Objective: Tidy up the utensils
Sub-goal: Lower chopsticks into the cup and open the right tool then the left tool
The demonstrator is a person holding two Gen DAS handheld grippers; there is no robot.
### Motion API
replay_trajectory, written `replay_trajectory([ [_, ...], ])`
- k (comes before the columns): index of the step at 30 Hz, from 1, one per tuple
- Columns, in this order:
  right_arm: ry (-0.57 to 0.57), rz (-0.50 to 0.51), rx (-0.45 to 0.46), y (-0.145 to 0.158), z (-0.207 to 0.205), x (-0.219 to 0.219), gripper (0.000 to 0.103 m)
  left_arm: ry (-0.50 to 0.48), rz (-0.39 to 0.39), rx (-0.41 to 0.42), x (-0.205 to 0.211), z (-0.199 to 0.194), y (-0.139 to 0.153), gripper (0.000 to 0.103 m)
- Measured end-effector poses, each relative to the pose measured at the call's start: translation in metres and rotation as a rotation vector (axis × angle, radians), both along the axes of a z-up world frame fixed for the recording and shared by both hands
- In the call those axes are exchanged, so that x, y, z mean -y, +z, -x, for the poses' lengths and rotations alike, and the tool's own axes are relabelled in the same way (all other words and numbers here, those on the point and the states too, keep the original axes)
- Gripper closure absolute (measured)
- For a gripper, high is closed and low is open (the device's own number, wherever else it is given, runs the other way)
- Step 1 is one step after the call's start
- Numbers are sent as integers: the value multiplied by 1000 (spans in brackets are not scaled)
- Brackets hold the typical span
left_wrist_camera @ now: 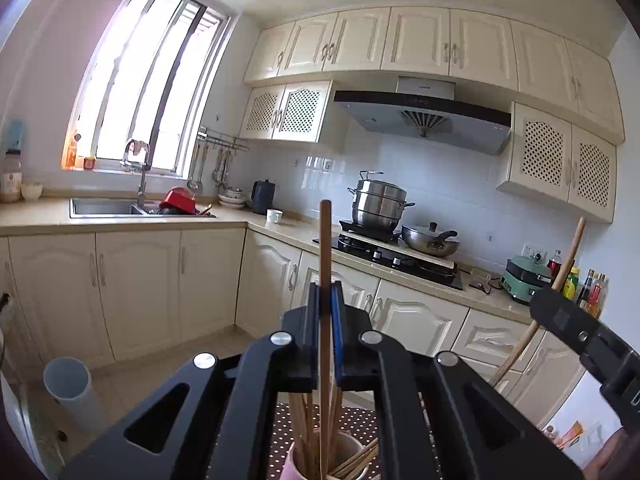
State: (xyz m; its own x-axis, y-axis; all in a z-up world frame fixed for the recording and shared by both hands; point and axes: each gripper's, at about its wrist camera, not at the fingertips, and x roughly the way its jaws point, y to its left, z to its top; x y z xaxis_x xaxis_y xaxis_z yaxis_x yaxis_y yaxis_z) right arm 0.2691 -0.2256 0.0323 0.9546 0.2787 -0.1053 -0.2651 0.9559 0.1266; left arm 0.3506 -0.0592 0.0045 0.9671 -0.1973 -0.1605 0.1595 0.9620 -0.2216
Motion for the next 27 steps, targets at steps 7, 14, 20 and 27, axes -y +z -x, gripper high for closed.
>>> replay_trajectory([
  [7, 9, -15, 4, -8, -12, 0, 97, -20, -26, -22, 6, -14, -27, 97],
  [14, 22, -4, -26, -17, -19, -3, 97, -54, -57, -25, 10, -11, -43, 97],
  [20, 30, 4, -68, -29, -21, -5, 97, -74, -80, -46, 6, -4, -52, 97],
  [27, 34, 13, -109, -40, -21, -8, 97, -61, -96, -34, -1, 14, -54, 70],
])
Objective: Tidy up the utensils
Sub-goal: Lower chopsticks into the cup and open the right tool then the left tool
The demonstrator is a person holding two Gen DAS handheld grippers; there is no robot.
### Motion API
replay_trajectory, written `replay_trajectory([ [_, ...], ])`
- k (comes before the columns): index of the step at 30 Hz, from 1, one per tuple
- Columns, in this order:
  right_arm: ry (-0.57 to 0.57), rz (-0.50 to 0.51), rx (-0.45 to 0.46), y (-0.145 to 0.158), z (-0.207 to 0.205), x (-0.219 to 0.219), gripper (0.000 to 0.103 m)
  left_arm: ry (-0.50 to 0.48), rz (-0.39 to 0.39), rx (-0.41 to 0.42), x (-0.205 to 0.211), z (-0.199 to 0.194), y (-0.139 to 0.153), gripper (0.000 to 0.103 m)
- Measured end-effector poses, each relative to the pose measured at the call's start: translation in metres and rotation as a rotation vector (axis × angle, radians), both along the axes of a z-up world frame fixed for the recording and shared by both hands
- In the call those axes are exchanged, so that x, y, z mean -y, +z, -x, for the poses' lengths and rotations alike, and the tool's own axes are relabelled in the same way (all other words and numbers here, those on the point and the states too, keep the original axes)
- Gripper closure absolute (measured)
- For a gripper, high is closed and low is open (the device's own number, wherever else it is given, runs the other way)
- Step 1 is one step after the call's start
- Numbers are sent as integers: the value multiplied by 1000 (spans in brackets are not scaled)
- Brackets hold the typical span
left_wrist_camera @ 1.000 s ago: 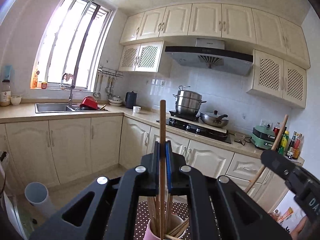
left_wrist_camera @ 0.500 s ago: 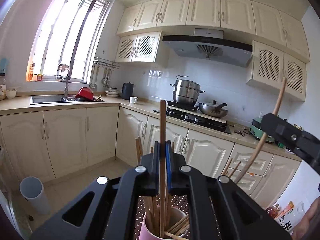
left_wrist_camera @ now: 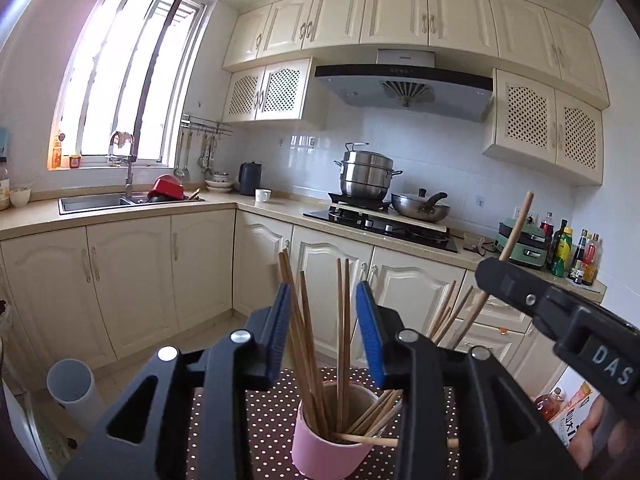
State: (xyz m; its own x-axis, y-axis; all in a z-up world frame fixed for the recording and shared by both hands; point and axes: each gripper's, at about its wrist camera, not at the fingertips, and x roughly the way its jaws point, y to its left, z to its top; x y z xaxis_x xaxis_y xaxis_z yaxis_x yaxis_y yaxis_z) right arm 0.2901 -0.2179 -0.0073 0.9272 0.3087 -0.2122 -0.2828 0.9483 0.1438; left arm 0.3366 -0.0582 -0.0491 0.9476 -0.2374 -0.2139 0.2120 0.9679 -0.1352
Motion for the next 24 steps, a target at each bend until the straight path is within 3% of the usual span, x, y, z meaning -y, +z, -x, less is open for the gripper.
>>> replay_trajectory([
  [5, -1, 6, -24, -6, 2, -2, 97, 35, -9, -2, -9, 12, 3, 61],
  [9, -1, 13, -43, -13, 2, -5, 97, 100, -64, -23, -13, 20, 3, 61],
  [17, -7, 6, -79, -27, 1, -5, 97, 122, -77, -38, -30, 38, 5, 60],
  [20, -9, 9, -93, -31, -1, -4, 97, 125, -82, -31, -34, 45, 6, 51],
  [24, -11, 7, -118, -37, -6, -3, 97, 132, -105, -20, -35, 51, 8, 47],
])
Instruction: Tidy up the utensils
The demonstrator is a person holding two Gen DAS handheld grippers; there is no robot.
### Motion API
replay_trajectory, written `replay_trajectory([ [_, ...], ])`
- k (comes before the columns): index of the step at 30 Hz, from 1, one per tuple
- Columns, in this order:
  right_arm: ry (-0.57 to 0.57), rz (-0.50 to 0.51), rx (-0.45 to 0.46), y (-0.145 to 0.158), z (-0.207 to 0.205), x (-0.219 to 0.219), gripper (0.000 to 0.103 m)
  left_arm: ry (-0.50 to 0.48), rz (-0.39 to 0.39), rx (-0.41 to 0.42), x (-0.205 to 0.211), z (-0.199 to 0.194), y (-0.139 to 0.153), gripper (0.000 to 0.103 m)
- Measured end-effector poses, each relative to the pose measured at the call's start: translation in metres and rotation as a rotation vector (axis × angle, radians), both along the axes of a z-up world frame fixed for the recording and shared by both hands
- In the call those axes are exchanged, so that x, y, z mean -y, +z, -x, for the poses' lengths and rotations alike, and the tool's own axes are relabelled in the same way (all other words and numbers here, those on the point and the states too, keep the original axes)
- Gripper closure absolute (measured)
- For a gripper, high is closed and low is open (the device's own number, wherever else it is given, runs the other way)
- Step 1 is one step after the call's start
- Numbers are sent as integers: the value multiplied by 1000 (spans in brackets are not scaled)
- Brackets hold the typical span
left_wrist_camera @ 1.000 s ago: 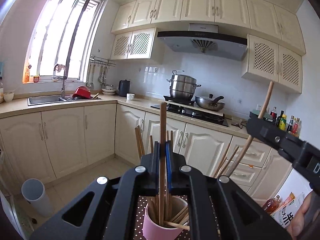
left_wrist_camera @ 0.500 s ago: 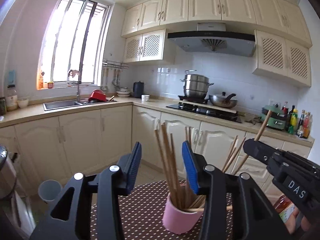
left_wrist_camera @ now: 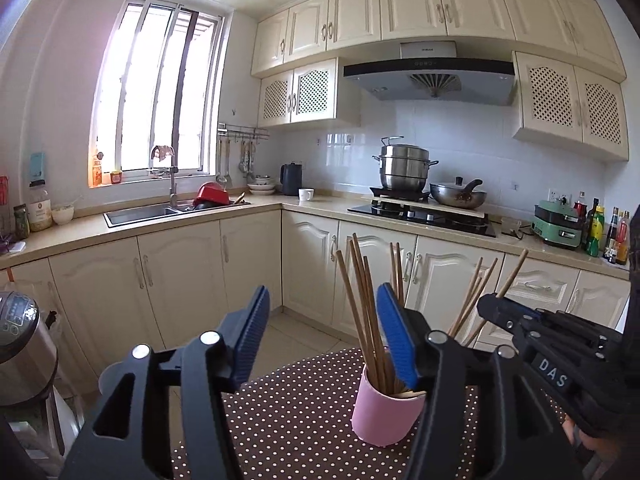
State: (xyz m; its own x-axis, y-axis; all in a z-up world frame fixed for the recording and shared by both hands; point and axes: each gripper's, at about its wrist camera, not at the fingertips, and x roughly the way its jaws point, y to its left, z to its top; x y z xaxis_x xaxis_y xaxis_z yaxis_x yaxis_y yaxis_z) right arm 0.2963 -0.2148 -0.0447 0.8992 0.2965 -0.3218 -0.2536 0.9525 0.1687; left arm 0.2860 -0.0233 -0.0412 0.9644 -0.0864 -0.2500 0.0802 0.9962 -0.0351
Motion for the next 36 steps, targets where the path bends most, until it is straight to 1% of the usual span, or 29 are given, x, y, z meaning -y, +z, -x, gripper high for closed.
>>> replay_trajectory([
  [3, 9, -3, -34, -7, -5, 0, 97, -6, -3, -8, -1, 3, 1, 46],
  [7, 9, -28, -42, -8, -3, 4, 96, -7, -17, -18, -2, 4, 1, 44],
  [13, 9, -38, -25, 0, 9, 5, 96, -14, -20, -23, -3, 10, 4, 43],
  [15, 11, -36, -14, 4, 14, 5, 96, -10, -26, -18, -1, 13, 5, 38],
  [20, 18, -40, 12, 15, 29, 6, 96, -7, -59, 1, 1, 27, 9, 37],
  [27, 30, -42, 40, 26, 60, 7, 96, -17, -65, 15, 1, 53, 18, 35],
  [34, 10, -18, 74, 32, 109, 8, 96, -18, -79, 26, -1, 93, 27, 34],
  [36, 23, -16, 83, 32, 125, 8, 96, -23, -80, 25, -2, 105, 28, 34],
])
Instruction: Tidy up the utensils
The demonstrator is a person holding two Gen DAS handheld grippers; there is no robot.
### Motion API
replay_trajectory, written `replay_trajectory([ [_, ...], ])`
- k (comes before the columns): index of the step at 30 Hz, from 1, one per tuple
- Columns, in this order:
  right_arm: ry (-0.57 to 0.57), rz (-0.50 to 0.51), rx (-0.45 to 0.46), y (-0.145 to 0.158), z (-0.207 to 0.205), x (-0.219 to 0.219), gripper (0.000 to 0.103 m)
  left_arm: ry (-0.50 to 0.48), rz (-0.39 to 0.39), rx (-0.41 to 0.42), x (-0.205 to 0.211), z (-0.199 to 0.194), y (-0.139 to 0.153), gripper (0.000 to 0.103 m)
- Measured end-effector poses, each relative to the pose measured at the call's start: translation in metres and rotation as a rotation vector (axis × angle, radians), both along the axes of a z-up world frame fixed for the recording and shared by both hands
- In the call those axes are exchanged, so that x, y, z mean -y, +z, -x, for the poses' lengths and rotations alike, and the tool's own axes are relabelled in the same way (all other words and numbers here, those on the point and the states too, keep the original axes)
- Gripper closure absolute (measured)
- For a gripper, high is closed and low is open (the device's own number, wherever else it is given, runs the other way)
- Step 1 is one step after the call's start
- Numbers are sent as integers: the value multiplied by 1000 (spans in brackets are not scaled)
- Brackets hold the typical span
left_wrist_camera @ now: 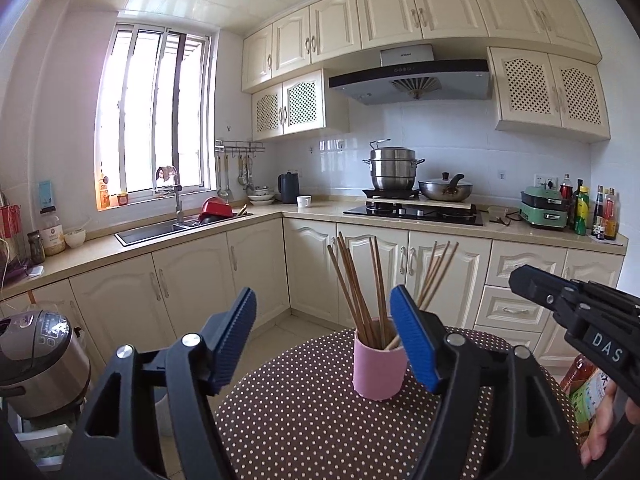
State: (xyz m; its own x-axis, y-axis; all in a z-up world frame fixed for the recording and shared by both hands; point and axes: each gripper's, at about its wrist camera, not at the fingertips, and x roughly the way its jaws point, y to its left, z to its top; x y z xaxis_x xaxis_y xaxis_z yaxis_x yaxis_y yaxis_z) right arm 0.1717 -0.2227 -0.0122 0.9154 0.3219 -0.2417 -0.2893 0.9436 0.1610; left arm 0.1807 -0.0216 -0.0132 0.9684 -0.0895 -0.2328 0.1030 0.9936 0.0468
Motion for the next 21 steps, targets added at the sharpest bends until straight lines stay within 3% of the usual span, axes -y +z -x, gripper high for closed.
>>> replay_trajectory([
  [7, -14, 5, 28, 2, 52, -1, 95, -9, 6, -6, -4, 52, 1, 34],
  [8, -21, 7, 34, 2, 59, -2, 86, -7, 14, -10, -6, 57, 0, 34],
  [9, -31, 2, 41, 2, 68, -3, 63, -4, 20, -11, -8, 63, -1, 34],
  [10, -36, -11, 46, 2, 74, -3, 48, 1, 33, -16, -11, 72, -3, 33],
  [11, -37, -37, 64, 2, 84, -2, 43, 7, 41, -19, -13, 79, -5, 30],
  [16, -37, -38, 74, 0, 107, -8, 43, 17, 36, -9, -17, 109, -7, 23],
  [21, -83, 0, 104, 5, 130, -14, 30, 22, 49, 30, -23, 133, 5, 22],
])
